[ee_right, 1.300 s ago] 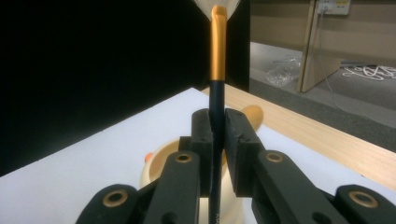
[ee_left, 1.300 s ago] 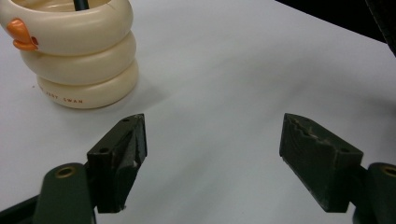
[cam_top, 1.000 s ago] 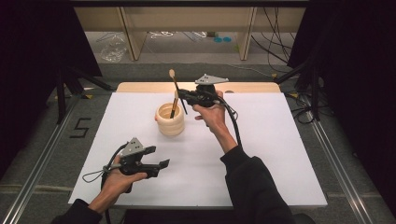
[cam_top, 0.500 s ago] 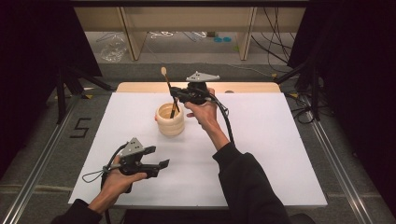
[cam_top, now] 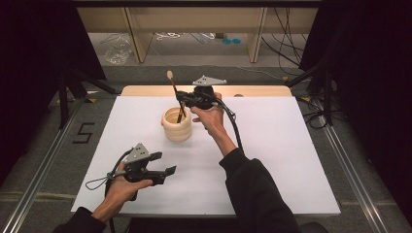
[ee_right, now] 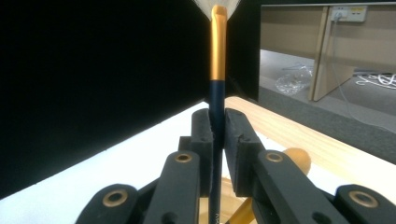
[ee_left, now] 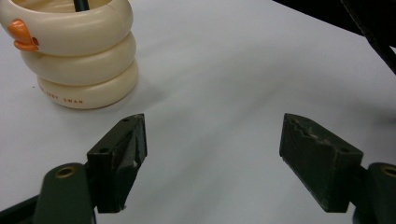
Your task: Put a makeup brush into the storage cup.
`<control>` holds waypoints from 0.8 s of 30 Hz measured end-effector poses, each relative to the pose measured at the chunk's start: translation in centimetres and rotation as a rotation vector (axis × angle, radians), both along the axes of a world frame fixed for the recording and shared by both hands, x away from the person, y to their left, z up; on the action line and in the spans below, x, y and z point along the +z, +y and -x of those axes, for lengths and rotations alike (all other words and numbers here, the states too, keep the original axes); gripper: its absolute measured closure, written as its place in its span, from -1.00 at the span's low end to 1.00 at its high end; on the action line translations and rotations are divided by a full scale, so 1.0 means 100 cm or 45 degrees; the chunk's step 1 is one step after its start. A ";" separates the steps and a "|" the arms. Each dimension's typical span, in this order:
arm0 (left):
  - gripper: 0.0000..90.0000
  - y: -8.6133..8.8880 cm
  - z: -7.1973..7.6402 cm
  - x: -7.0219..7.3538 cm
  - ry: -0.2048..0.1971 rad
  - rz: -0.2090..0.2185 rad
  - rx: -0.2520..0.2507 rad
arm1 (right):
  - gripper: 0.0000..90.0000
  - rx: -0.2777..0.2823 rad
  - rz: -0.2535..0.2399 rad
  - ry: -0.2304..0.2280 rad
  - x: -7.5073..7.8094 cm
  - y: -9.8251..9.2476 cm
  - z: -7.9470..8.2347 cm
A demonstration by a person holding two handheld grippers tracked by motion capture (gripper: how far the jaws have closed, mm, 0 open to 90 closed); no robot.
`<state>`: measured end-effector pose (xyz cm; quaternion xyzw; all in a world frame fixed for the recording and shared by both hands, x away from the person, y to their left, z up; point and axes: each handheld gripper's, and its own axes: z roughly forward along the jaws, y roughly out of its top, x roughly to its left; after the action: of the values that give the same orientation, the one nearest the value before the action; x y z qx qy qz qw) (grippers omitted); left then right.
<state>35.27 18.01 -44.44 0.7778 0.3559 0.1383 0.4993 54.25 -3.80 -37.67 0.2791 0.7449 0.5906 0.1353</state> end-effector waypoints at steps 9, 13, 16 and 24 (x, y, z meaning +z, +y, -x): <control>-0.48 0.000 0.000 0.000 0.000 -0.002 0.000 | 0.85 -0.008 -0.019 0.007 -0.004 0.001 -0.004; -0.48 0.000 0.000 0.000 0.000 -0.001 -0.001 | 0.85 -0.005 -0.030 0.012 -0.005 0.001 -0.004; -0.48 0.000 0.000 0.000 0.000 0.000 -0.002 | 0.85 -0.003 -0.029 0.025 -0.006 0.002 -0.004; -0.48 0.000 0.000 0.000 0.000 0.000 -0.003 | 0.85 0.001 -0.030 0.018 -0.012 0.005 -0.006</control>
<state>35.23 18.04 -44.40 0.7783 0.3549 0.1378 0.4993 54.83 -3.28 -38.85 0.2847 0.7391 0.5973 0.1265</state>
